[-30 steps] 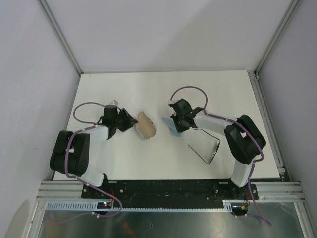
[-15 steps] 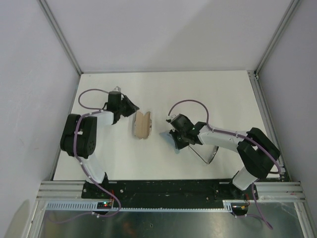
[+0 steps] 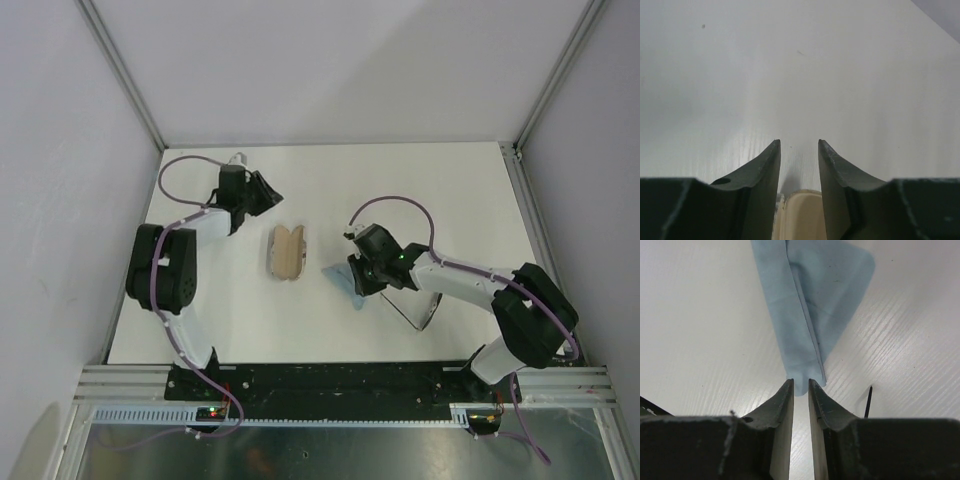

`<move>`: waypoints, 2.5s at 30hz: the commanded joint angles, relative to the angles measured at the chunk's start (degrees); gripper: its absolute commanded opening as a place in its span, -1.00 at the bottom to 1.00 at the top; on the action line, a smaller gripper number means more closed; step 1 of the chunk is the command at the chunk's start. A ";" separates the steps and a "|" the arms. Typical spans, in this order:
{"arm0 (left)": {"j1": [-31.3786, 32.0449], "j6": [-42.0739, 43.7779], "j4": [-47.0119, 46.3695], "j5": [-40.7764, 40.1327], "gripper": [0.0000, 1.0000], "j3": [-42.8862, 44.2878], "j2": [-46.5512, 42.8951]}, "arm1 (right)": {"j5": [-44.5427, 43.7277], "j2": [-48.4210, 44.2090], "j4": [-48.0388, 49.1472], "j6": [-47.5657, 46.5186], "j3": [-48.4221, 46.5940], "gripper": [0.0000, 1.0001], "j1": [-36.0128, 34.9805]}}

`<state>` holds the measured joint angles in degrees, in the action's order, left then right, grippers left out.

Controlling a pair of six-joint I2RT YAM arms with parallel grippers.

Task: Organize the sunglasses

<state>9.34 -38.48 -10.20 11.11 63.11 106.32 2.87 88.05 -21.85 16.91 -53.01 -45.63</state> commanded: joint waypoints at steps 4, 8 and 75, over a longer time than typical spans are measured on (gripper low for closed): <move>5.64 8.27 2.64 -1.23 -0.13 -3.45 -14.05 | 1.75 1.92 2.57 -0.14 0.11 -0.53 0.11; 10.93 10.61 3.51 -0.48 -0.12 -4.25 -17.11 | 2.37 3.47 2.95 0.06 0.10 -0.52 -0.11; 27.36 22.64 15.15 16.67 -0.60 1.86 3.59 | 10.07 -0.40 -1.24 -4.29 2.70 -1.00 17.32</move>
<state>36.21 -15.53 3.46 28.69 65.73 111.39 13.17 87.55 -22.90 12.80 -49.76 -27.49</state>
